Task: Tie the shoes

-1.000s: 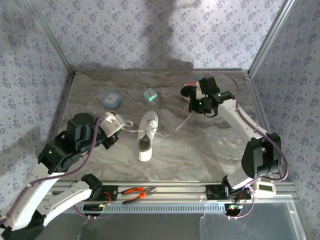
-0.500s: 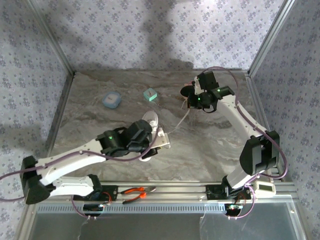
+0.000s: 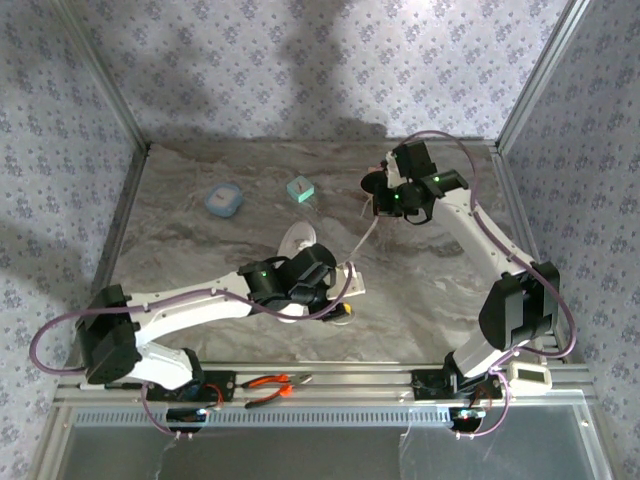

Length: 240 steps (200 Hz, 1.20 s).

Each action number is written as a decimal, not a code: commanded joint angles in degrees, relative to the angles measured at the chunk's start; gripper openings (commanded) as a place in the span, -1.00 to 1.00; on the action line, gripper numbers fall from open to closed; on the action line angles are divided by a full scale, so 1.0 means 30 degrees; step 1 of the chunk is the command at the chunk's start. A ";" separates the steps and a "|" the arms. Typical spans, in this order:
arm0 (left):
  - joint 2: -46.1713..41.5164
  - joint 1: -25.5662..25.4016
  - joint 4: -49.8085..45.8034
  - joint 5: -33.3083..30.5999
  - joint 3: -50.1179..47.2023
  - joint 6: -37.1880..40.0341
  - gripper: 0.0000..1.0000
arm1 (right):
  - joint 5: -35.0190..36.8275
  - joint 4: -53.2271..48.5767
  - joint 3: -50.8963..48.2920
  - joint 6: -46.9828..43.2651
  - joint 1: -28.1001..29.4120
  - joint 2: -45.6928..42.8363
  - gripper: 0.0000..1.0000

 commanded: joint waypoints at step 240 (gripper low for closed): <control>-1.1918 1.7791 -0.7424 0.9090 -0.5063 -2.0543 0.11 | 0.4242 0.1143 0.1008 -0.3565 1.3418 0.1071 -1.00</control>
